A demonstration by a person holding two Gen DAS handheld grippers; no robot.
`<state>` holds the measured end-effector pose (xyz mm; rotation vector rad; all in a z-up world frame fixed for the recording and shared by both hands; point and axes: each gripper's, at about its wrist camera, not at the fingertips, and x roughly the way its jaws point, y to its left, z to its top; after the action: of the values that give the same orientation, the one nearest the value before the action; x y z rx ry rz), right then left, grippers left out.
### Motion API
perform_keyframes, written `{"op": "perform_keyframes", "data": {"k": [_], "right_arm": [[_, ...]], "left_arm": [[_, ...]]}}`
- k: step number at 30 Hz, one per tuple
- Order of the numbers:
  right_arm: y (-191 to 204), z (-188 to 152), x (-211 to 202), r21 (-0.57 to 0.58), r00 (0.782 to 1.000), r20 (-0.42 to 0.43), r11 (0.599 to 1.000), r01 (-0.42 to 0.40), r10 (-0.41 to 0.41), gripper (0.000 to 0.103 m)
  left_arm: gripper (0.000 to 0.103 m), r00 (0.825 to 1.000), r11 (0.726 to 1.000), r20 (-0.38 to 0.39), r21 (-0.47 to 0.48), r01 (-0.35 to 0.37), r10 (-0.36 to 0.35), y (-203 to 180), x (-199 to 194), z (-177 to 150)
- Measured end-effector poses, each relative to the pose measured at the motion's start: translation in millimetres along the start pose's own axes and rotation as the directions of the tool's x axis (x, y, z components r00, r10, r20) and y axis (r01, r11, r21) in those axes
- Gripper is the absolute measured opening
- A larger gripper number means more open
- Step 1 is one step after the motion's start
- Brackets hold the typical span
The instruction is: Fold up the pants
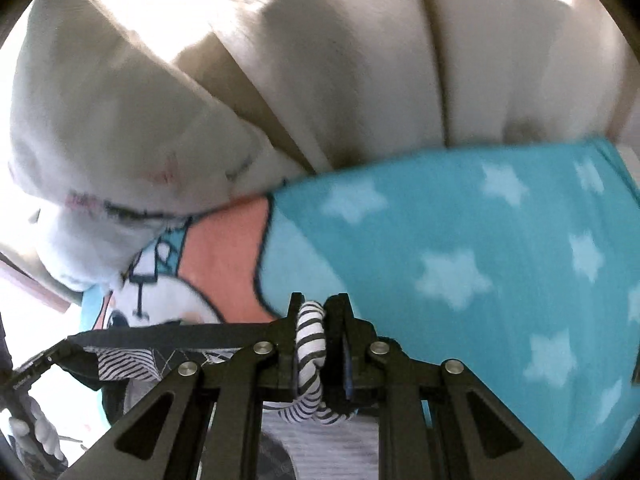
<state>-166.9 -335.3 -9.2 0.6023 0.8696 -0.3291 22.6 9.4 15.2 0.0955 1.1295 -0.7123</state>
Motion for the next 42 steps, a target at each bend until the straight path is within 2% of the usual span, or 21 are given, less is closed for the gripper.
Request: {"op": "perform_keyframes", "data": {"k": [4,9,10,11,12,13,16,19,21,23,25,28,29,30,31,33,36,38,42], "right_arm": [[-23,-42,-10,0.052,0.999,-0.027,0.998,-0.041,0.042,0.017],[-52,-94,-19,0.130,0.997,-0.046,0.989,-0.063,0.069,0.022],[-59,-102,-25,0.152,0.996,-0.039,0.986,-0.071,0.078,0.024],[-65,-107,-33,0.175,0.996,-0.029,0.982,-0.074,0.080,0.037],[-72,-112,-42,0.193,0.997,-0.010,0.979,-0.070,0.073,0.049],[-77,-114,-50,0.202,0.998,0.010,0.977,-0.062,0.061,0.051],[-89,-114,-76,0.213,0.998,0.070,0.977,-0.022,0.007,0.051],[-89,-108,-85,0.204,0.994,0.105,0.978,-0.035,0.014,0.051],[-78,-106,-80,0.164,0.995,0.093,0.985,-0.048,0.033,0.051],[-66,-105,-71,0.123,0.997,0.068,0.992,-0.038,0.030,0.051],[-56,-104,-60,0.086,0.998,0.056,0.996,0.028,-0.033,0.050],[-48,-102,-39,0.046,0.998,0.007,0.997,0.065,-0.066,0.046],[-45,-102,-34,0.028,0.997,-0.013,0.997,0.078,-0.078,0.031],[-41,-103,-27,-0.001,0.994,-0.040,0.995,0.100,-0.100,0.012],[-37,-104,-25,-0.025,0.991,-0.051,0.992,0.122,-0.123,0.012],[-33,-100,-35,-0.022,0.995,-0.017,0.995,0.100,-0.101,0.006],[-34,-86,-69,0.026,0.993,0.094,0.998,0.064,-0.066,0.004],[-39,-81,-82,0.043,0.988,0.134,0.997,0.071,-0.077,0.004],[-64,-86,-69,0.090,0.983,0.085,0.984,0.156,-0.164,0.005]], "left_arm": [[0.010,0.998,1.000,-0.055,0.019,-0.014,0.015,-7,7,-41],[0.012,0.983,0.995,-0.154,0.012,-0.100,0.101,-4,28,-90],[0.012,0.982,0.995,-0.161,-0.003,-0.099,0.097,-1,28,-97],[0.013,0.982,0.995,-0.165,-0.020,-0.095,0.090,2,27,-101],[0.013,0.983,0.995,-0.165,-0.034,-0.092,0.085,6,24,-105],[0.014,0.983,0.995,-0.162,-0.048,-0.092,0.083,9,20,-107],[0.023,0.986,0.990,-0.138,-0.095,-0.102,0.088,23,0,-111],[0.026,0.985,0.978,-0.115,-0.153,-0.142,0.125,41,-15,-113],[0.026,0.987,0.968,-0.091,-0.203,-0.149,0.132,50,-24,-111],[0.026,0.992,0.960,-0.061,-0.250,-0.123,0.112,55,-31,-109],[0.030,0.995,0.957,-0.036,-0.272,-0.102,0.096,54,-35,-106],[0.033,0.997,0.957,-0.016,-0.280,-0.075,0.073,49,-35,-99],[0.033,0.998,0.957,-0.011,-0.281,-0.069,0.069,47,-34,-97],[0.033,0.998,0.957,-0.006,-0.282,-0.064,0.064,45,-33,-95],[0.033,0.998,0.957,0.001,-0.285,-0.056,0.058,43,-32,-93],[0.033,0.998,0.957,0.009,-0.284,-0.050,0.054,40,-31,-89],[0.034,0.998,0.959,0.019,-0.277,-0.054,0.062,37,-30,-85],[0.036,0.998,0.956,0.020,-0.287,-0.056,0.064,39,-28,-84],[0.037,0.998,0.941,0.010,-0.336,-0.048,0.055,50,-23,-86]]}}
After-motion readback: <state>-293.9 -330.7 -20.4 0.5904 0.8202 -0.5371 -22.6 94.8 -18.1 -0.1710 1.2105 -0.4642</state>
